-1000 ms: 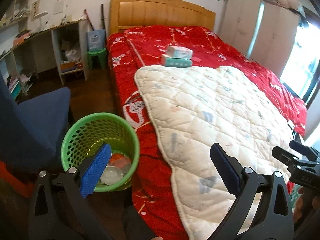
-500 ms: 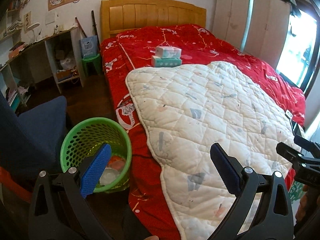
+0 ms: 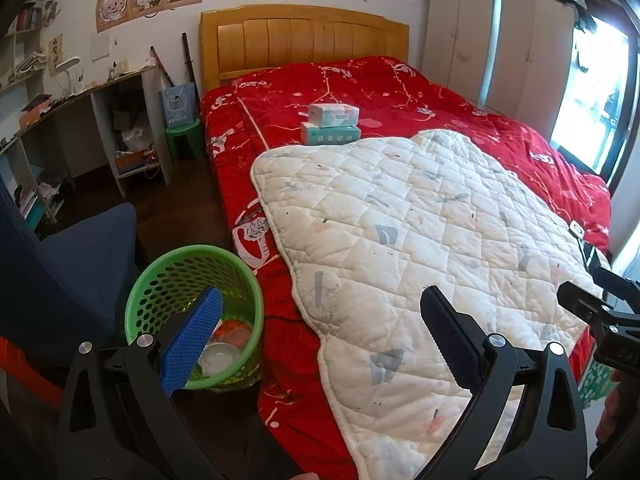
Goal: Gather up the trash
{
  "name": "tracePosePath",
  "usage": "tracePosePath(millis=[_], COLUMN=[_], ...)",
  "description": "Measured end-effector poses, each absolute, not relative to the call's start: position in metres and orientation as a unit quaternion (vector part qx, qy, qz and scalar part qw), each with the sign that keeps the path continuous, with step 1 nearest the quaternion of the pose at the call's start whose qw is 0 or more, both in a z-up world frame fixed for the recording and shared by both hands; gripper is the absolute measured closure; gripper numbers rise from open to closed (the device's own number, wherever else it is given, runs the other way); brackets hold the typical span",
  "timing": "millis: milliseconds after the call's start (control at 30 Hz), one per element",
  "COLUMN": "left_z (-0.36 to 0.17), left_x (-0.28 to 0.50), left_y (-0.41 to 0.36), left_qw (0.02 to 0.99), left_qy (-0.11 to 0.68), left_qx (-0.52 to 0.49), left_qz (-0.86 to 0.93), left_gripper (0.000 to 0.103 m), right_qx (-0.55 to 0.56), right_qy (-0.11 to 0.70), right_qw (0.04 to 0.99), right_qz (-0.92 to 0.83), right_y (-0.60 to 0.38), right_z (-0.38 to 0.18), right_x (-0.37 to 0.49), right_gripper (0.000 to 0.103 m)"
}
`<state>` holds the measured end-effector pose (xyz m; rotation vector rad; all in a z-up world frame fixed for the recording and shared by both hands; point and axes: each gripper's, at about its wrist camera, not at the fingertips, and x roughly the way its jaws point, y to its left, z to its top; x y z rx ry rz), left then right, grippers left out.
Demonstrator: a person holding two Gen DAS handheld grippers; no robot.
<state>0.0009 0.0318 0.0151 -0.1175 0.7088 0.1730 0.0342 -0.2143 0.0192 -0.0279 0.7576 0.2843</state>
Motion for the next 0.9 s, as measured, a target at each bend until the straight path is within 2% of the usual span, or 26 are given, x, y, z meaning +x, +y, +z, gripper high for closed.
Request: tracePosePath(millis=[900], left_z=[0.0177], left_x=[-0.0038], left_y=[0.026], left_qw=[0.934], left_qy=[0.342], left_qx=[-0.054], left_qz=[0.089], left_gripper=[0.005], right_qx=[-0.011], right_qy=[0.367], right_qw=[0.92], right_qz=[0.139], right_y=[-0.2173], right_z=[0.0235], right_x=[0.0322], right_gripper=[0.007])
